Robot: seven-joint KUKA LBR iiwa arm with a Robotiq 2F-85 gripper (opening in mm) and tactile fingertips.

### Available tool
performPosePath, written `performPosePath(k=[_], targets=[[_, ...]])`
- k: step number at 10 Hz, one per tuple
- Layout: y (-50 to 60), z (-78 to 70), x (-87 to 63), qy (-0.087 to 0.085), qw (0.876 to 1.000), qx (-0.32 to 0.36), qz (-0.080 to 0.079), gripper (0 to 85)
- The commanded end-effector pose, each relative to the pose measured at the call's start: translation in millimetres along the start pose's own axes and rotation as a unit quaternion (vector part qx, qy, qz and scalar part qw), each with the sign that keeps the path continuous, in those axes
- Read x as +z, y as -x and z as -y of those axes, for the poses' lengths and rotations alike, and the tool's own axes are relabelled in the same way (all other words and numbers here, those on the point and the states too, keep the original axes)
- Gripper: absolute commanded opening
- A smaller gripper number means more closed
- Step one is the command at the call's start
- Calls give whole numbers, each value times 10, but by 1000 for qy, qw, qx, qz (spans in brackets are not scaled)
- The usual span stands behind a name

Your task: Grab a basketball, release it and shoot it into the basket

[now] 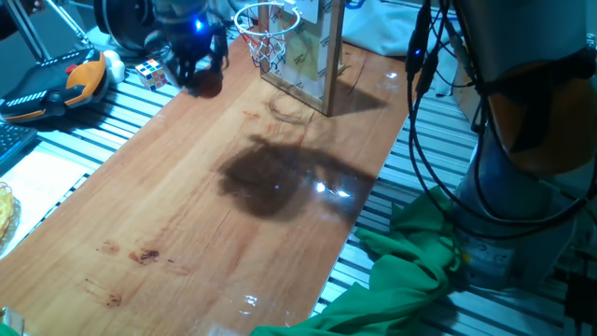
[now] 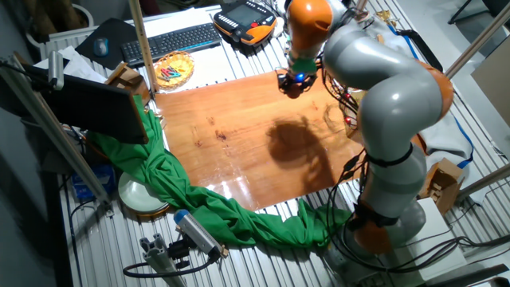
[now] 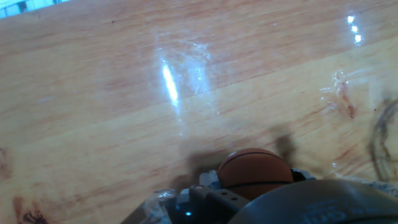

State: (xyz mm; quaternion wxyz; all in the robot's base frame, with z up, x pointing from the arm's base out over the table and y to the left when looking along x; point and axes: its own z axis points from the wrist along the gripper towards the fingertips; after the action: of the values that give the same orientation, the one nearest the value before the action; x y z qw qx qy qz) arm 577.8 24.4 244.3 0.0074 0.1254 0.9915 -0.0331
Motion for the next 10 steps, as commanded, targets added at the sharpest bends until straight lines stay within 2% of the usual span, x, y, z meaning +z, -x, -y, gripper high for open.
performPosePath(k=[1, 4, 5, 10], targets=[[30, 128, -117, 4, 1000, -2, -2, 10], [75, 472, -303, 11, 1000, 6, -5, 10], [83, 564, -332, 6, 1000, 7, -6, 10], [85, 983, -389, 8, 1000, 24, -7, 10]])
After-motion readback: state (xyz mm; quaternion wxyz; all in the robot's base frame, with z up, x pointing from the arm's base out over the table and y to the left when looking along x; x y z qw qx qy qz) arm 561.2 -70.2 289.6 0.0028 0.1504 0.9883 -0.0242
